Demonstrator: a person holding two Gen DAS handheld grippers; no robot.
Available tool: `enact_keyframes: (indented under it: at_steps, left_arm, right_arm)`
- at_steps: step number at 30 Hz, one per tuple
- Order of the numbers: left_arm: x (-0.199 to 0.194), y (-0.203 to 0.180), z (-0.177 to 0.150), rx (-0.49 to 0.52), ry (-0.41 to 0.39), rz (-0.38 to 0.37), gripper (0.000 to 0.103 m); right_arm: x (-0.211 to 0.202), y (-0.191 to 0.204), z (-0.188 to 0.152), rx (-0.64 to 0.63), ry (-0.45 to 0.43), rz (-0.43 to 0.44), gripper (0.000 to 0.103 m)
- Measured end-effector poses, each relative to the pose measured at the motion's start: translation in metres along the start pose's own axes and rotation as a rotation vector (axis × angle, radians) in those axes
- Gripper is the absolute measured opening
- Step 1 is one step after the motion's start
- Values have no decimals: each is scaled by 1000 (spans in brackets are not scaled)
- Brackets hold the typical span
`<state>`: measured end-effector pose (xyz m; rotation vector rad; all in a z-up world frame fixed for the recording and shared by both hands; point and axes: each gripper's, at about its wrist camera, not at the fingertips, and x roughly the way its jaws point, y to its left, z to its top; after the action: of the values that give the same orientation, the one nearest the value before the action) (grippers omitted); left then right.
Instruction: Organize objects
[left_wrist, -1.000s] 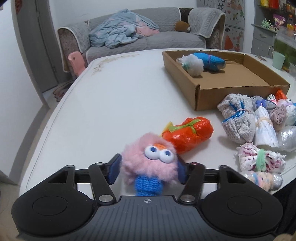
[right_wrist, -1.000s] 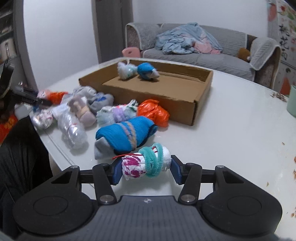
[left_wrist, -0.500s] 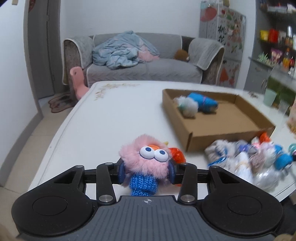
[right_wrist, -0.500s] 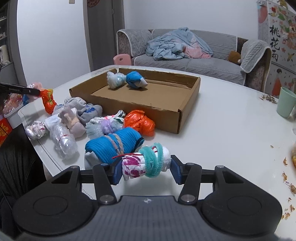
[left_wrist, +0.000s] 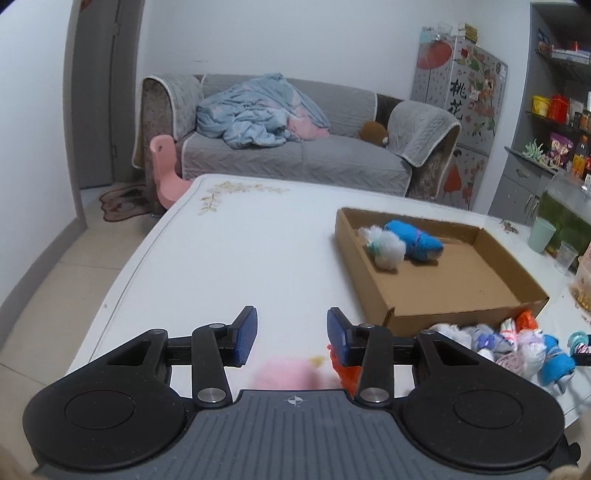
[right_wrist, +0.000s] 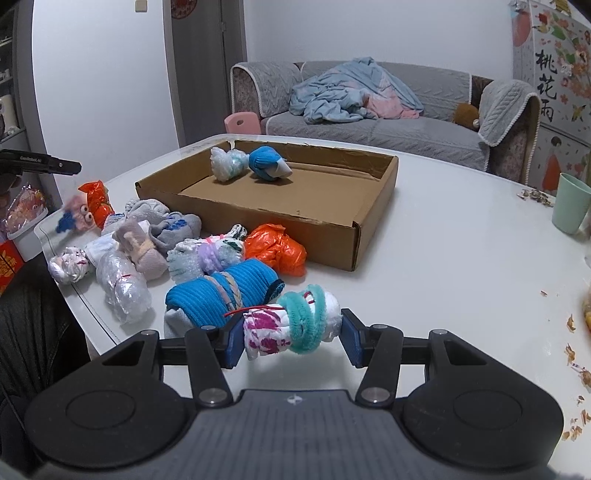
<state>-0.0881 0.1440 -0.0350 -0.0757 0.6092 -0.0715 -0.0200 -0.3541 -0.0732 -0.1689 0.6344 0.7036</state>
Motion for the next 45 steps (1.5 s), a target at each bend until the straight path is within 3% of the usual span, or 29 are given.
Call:
enact_keyframes:
  at_steps: [3,5,6,8,13,17,21,22,25,32,40,45]
  left_arm:
    - [5,8,-11,-13,37,25,49]
    - [0,11,-18,-17,48,41,59]
    - [-4,10,-21,-16,49,52,72]
    - [-11,4,-27,-11,35,60,87]
    - [1,-23,-39,34,64,27,87]
    - [19,-36,-49,33,105,26,80]
    - [31,-39,-57,33,114,44,63]
    - [35,-38,-58,17,129,37,53]
    - [35,-36,-59,26,133,48,45]
    - [24,-36,-51,74,112,62,41]
    - [-3,-44,15,152,-11,68,41]
    - [7,-79,77,187,-79,-16,41]
  right_arm:
    - [-1,1,-1,1,2,3,48]
    - [-2,1,-2,0,4,1,48]
    - [-2,2,-2,0,5,2,48]
    - [0,2,0,-3,5,3,48]
    - [1,7,6,-21,1,16,48]
    - [0,6,5,-18,-1,18,48]
    - [3,5,2,-11,6,13,48]
    - [3,4,1,-10,7,13,48]
    - [2,1,0,-4,4,9,48]
    - [-1,-5,7,-10,-8,-2,48]
    - [-13,-15,45,-96,-70,-44,48]
    - [-12,-25,93,-182,-140,-67,48]
